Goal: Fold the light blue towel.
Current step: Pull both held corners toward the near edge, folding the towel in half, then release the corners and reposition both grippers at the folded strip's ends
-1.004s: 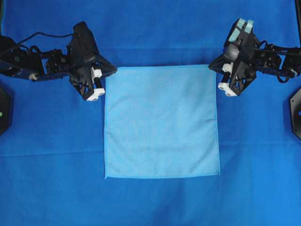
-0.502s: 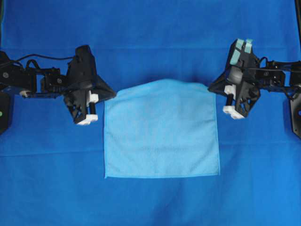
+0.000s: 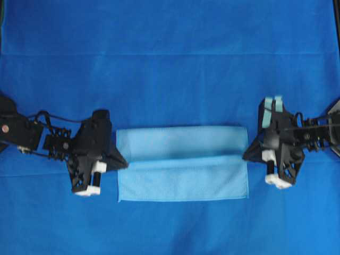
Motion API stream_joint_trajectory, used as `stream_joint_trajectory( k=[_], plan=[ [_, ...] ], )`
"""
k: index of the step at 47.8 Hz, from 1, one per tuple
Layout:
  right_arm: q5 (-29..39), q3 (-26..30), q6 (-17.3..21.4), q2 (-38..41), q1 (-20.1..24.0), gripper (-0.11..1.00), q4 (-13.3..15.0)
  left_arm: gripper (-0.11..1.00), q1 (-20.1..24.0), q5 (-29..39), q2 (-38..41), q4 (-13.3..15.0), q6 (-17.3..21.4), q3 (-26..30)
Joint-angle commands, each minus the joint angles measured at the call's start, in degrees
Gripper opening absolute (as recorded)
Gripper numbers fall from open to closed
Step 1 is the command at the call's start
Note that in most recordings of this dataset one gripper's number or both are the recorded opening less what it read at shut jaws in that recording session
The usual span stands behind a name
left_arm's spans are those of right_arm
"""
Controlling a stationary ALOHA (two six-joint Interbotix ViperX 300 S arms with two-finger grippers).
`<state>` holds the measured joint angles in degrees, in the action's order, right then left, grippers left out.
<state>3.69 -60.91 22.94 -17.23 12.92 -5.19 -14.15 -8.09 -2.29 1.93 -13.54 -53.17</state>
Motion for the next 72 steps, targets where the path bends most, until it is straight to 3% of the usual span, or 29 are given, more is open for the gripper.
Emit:
stream_joint_trajectory(
  k=[1,20,32,45,50,57,60,66,72],
  plan=[
    [-0.62,1.32,0.97,0.62,2.81,0.02,-0.18,0.01,-2.55,-0.18,0.70,-0.09,-1.14,1.76],
    [-1.49,5.80,5.45,7.12,10.37,0.02,-0.18,0.01,-8.70,1.14,5.01,-0.09,-4.57,5.10],
    [-1.41,6.06,8.96,8.96,11.07,0.02,-0.18,0.01,-8.44,1.32,5.80,-0.09,-4.31,5.62],
    [-1.49,6.68,9.40,9.84,11.07,0.02,-0.18,0.03,-8.09,1.32,5.80,-0.09,-4.48,5.80],
    [-1.23,6.77,9.49,9.84,11.07,0.07,-0.26,0.20,-8.09,1.32,5.80,-0.09,-4.57,6.24],
    [-0.53,7.12,9.23,8.70,10.81,0.51,0.09,0.63,-8.09,1.67,4.04,-0.09,-4.13,7.38],
    [0.62,7.12,8.79,7.03,10.20,0.62,1.05,0.77,-8.09,2.46,2.64,-0.09,-3.43,7.47],
    [2.72,6.42,8.79,3.60,7.38,0.55,4.31,0.74,-6.15,4.48,-0.35,-0.09,-2.64,6.42],
    [4.31,5.19,8.70,1.49,2.37,0.55,7.56,0.70,-2.99,5.27,-1.58,-0.18,-2.29,4.92]
  ],
)
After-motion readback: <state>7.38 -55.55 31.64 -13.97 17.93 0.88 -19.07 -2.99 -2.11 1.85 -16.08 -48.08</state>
